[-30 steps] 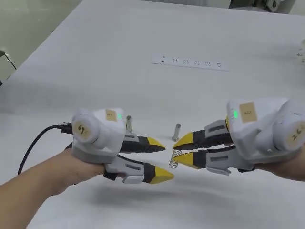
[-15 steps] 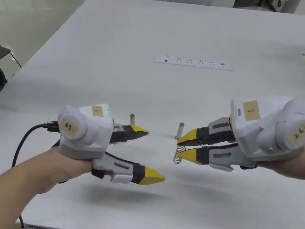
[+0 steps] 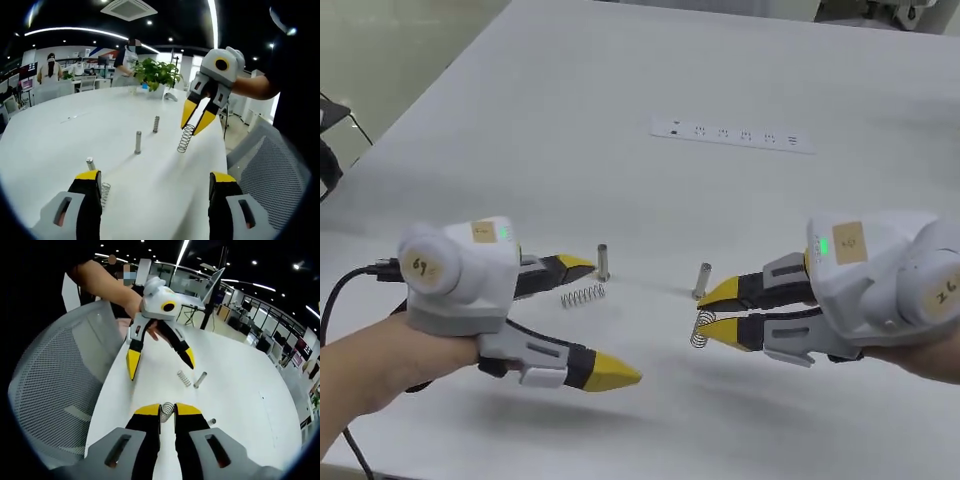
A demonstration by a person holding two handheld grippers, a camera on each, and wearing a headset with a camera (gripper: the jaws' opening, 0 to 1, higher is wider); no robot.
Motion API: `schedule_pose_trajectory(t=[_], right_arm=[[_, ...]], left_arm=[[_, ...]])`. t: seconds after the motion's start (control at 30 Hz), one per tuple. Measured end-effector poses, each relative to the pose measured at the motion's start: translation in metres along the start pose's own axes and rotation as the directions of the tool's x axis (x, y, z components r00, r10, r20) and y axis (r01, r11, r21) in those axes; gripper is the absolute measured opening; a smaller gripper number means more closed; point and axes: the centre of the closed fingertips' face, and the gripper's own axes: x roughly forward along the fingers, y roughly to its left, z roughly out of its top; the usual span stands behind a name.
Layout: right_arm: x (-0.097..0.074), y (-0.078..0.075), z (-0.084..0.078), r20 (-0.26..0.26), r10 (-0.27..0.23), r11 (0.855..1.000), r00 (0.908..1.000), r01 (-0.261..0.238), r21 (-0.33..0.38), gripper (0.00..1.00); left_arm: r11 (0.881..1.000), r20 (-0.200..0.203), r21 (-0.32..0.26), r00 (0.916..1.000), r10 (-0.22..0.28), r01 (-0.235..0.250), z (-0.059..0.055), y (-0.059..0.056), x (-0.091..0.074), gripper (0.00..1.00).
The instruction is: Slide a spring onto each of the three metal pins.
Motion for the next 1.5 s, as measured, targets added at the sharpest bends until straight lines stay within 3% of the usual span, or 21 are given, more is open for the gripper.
schedule_pose_trajectory(t=[0.23, 0.43, 0.77, 1.1, 1.5], right_arm=[[-0.002, -0.003, -0.004, -0.007, -0.012, 1.0, 0.9999, 0.012, 0.003, 0.07], [-0.001, -0.005, -0.009, -0.021, -0.017, 1.0, 0.9996, 0.017, 0.006, 0.07], [0.0, -0.014, -0.014, -0.034, -0.035, 0.999, 0.9988, 0.035, 0.006, 0.07], [-0.003, -0.037, -0.017, -0.04, -0.082, 0.997, 0.9958, 0.082, 0.003, 0.07], [-0.005, -0.079, -0.011, -0.032, -0.169, 0.986, 0.9851, 0.169, 0.008, 0.07]], left_arm=[[0.999, -0.003, -0.021, 0.9995, 0.03, -0.03, -0.004, 0.009, -0.006, 0.98], [0.997, -0.017, -0.027, 0.9975, 0.069, -0.07, -0.008, 0.017, -0.012, 0.98], [0.995, -0.012, -0.043, 0.9955, 0.094, -0.094, -0.01, 0.019, -0.019, 0.98], [0.993, 0.005, -0.064, 0.9949, 0.101, -0.1, -0.007, 0.018, -0.021, 0.98], [0.992, -0.006, -0.072, 0.9947, 0.103, -0.103, -0.013, 0.017, -0.022, 0.98]])
